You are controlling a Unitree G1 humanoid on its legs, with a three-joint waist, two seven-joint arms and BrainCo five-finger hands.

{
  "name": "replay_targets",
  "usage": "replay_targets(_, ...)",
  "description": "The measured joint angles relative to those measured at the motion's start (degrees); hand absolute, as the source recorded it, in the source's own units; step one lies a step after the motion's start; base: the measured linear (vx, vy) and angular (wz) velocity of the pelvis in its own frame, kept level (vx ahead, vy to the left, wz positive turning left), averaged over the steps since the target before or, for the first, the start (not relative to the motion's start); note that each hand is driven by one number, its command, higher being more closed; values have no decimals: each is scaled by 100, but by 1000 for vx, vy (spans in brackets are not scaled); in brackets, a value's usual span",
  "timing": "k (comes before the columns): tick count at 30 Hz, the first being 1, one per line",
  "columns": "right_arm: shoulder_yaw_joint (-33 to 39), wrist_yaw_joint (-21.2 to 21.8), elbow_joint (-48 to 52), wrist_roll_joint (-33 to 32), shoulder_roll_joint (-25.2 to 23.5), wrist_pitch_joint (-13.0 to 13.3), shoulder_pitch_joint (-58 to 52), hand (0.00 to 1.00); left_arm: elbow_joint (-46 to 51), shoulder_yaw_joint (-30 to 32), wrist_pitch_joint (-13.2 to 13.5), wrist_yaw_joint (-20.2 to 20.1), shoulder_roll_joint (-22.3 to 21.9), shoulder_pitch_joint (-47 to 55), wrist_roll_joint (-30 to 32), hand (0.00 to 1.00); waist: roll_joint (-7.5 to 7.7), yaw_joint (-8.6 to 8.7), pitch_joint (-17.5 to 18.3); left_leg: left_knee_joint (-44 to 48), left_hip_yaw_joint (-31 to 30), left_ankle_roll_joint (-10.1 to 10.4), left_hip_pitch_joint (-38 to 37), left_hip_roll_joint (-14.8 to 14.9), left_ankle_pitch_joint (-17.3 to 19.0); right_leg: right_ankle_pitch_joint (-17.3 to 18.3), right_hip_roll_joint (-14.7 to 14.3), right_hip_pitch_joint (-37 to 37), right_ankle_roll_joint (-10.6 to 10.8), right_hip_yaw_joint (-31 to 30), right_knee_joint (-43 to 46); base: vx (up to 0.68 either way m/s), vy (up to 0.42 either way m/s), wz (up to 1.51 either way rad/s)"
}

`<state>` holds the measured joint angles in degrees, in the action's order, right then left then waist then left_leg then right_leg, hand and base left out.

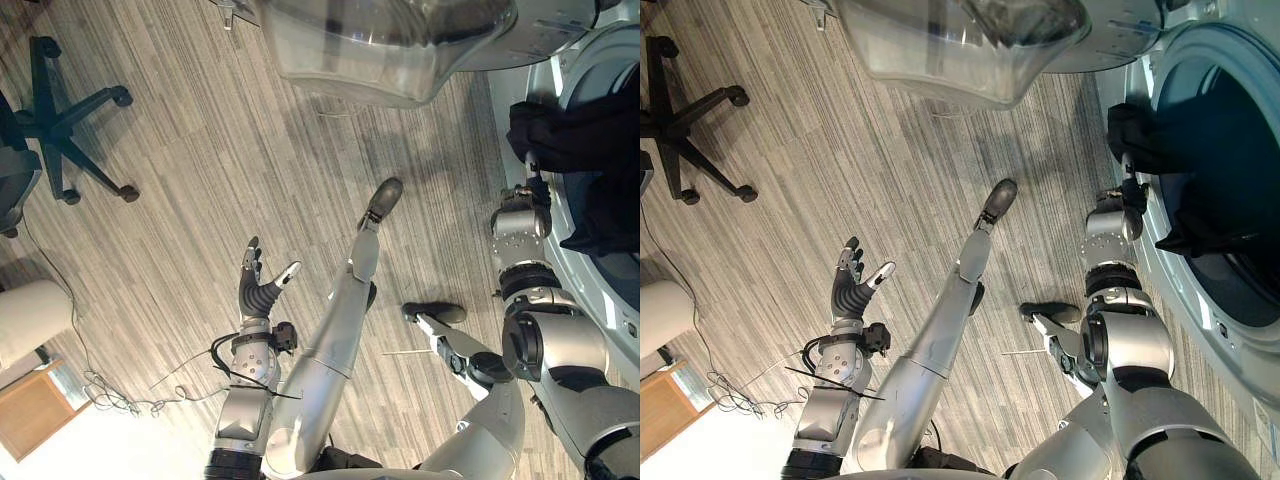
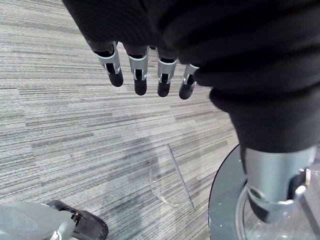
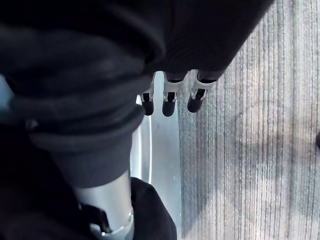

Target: Pick up the laundry basket with both hands and put the clothes into the washing machine.

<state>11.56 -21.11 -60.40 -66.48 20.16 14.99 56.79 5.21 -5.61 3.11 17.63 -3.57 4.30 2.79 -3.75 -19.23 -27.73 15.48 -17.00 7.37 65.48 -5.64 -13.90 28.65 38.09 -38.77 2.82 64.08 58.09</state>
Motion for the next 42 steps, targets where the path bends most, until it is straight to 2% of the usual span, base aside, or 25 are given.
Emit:
replay_targets(3, -375, 11, 1, -45, -3, -8, 283, 0, 71, -58, 52, 3, 36, -1, -134, 0, 1, 25, 0, 61, 18, 0, 62, 83, -1, -19, -35, -97, -37, -53, 5, 37, -3, -17)
replay_targets(7, -378, 11, 111, -52, -115, -11, 498, 0, 98, -54, 125, 6, 34, 0, -247, 0, 1, 74, 1, 71, 22, 1, 62, 108, -1, -30, -47, -126, -56, -102, 28, 11, 5, -8)
replay_targets(8, -380, 11, 210, -58, -195, 11, 599, 100, 97, -50, 128, 6, 34, 1, -281, 0, 1, 115, 1, 61, 35, 1, 62, 119, -1, -40, -50, -135, -72, -110, 30, 12, 12, -7)
replay_targets(12, -324, 9, 961, -101, -488, 42, 698, 100, 60, -58, 137, 6, -3, 0, -445, 0, 0, 98, 1, -125, 61, 60, -103, 276, -60, -106, -208, -71, -132, -121, -116, 23, -11, -17)
replay_targets(14, -282, -21, 1476, -121, -738, 193, 704, 100, -123, -89, 185, 7, -2, 0, -445, 0, -3, 88, 3, -296, 112, 26, -309, 403, -136, -141, -325, -3, -175, -191, -235, 32, -53, -23)
replay_targets(16, -205, -22, 1628, -121, -964, 232, 694, 100, -184, -127, 185, 3, 1, -1, -446, 0, -3, 93, 3, -323, 168, 24, -396, 483, -137, -157, -402, 14, -195, -259, -298, 33, -72, -24)
replay_targets(22, -108, -41, 2463, -329, -1504, 234, 307, 100, -357, -108, 226, -7, -2, -174, -445, 0, -3, 127, 3, -335, 425, -2, -668, 733, -149, -343, -656, 116, -194, -456, -644, 49, -53, -26)
replay_targets(23, -97, -29, 2700, -318, -1566, 322, 188, 100, -358, -106, 233, -9, -2, -178, -445, 0, -3, 129, 3, -334, 466, -24, -713, 771, -134, -378, -692, 141, -199, -486, -695, 50, -37, -37)
replay_targets(24, -15, 61, 3495, -310, -1567, 641, -64, 100, -376, -86, 244, -11, -2, -177, -445, 0, -1, 165, 4, -341, 520, -46, -838, 823, -119, -451, -755, 193, -190, -578, -796, 30, -30, -43)
replay_targets(25, 171, 169, 4149, -269, -1454, 959, -133, 100, -400, -27, 245, -12, -4, -156, -446, 0, 9, 295, 8, -350, 634, -74, -957, 871, -98, -536, -812, 248, -189, -665, -896, 17, -21, -48)
replay_targets(26, 160, 226, 4161, -79, -1319, 1048, -170, 100, -416, 7, 245, -13, -4, -148, -447, 0, 44, 352, 27, -355, 669, -101, -1016, 900, -79, -578, -831, 250, -187, -741, -943, -13, -4, -52)
replay_targets(27, -4, 299, 4098, 63, -1114, 1037, -545, 100, -410, -29, 271, -30, -1, -155, -449, 0, 80, 347, 45, -355, 817, -153, -1076, 949, -36, -633, -871, 231, -154, -858, -1027, -37, 9, -49)
replay_targets(28, 174, 266, 4407, 137, -1250, 1133, -786, 100, -416, -23, 296, -33, 15, -147, -456, 0, 89, 415, 42, -365, 902, -217, -1117, 989, 13, -673, -920, 217, -104, -937, -1121, -34, 8, -42)
replay_targets(29, 155, 249, 4392, 165, -1256, 1095, -785, 100, -430, -37, 293, -40, 36, -160, -466, 0, 89, 438, 42, -376, 944, -222, -1134, 999, 16, -715, -922, 194, -110, -975, -1147, -24, 3, -35)
replay_targets(33, 217, 251, 4394, 114, -1322, 1091, -763, 100, -418, -130, 305, -254, 40, -157, -587, 0, 97, 421, 39, -307, 1123, -278, -1150, 1013, 44, -1008, -939, 132, -116, -1135, -1342, 14, 1, -19)
replay_targets(34, 268, 246, 4394, 113, -1349, 1092, -763, 0, -421, -159, 304, -274, 40, -157, -646, 0, 98, 421, 38, -278, 1159, -313, -1150, 1013, 68, -1053, -942, 132, -104, -1156, -1384, 32, 4, -17)
replay_targets(39, 434, 47, 4386, 148, -1459, 1092, -723, 0, -509, -338, 306, -453, 60, -153, -703, 0, 99, 430, 38, -229, 1317, -360, -1159, 982, 98, -1211, -893, 56, -60, -1321, -1477, 18, 15, -11)
replay_targets(42, 416, -175, 4198, 537, -1483, 1007, -715, 0, -701, -375, 304, -550, 65, -90, -745, 0, 107, 487, 34, -155, 1424, -436, -1184, 982, 148, -1275, -870, 32, -66, -1425, -1495, 2, 7, -14)
